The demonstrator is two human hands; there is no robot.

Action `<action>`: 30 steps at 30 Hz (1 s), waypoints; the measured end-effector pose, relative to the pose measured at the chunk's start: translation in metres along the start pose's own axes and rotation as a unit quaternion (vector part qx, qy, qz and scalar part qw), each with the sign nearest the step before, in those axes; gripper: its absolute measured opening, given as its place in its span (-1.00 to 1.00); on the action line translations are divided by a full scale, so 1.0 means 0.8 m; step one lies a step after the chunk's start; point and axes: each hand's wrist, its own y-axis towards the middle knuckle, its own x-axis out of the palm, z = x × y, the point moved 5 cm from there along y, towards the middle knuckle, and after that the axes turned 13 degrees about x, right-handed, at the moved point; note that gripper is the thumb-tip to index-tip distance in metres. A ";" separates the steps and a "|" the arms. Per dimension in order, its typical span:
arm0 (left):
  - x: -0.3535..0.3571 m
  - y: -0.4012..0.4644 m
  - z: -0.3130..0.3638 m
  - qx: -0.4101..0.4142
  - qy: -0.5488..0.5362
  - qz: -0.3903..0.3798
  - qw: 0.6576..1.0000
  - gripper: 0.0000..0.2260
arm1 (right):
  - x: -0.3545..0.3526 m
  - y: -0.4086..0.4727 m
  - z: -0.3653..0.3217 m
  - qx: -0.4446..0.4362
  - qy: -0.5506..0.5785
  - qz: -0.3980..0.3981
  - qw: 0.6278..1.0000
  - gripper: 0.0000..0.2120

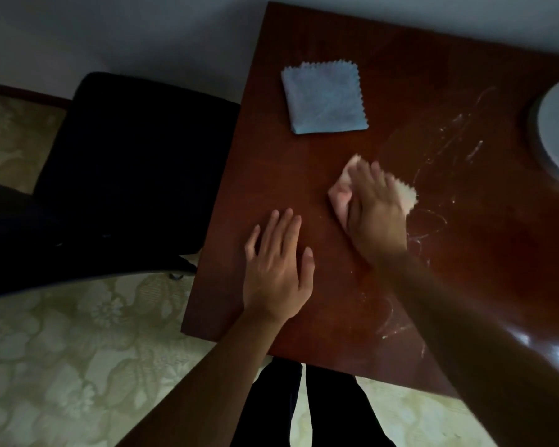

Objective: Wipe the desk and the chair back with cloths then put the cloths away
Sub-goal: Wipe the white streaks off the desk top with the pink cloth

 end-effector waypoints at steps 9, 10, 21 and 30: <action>-0.009 -0.003 -0.005 -0.024 -0.068 0.068 0.995 -0.54 | 0.020 -0.159 -0.047 -0.188 0.012 -0.098 0.977 -0.56; -0.010 -0.002 -0.006 -0.024 -0.070 0.064 0.995 -0.55 | 0.014 -0.186 -0.036 -0.209 0.013 -0.102 0.972 -0.59; -0.010 -0.002 -0.006 -0.035 -0.090 0.070 0.993 -0.56 | 0.004 0.016 -0.027 -0.073 -0.003 -0.046 0.996 -0.50; -0.011 -0.005 -0.012 -0.046 -0.117 0.107 0.986 -0.68 | -0.008 -0.226 -0.006 -0.277 0.000 -0.100 0.956 -0.60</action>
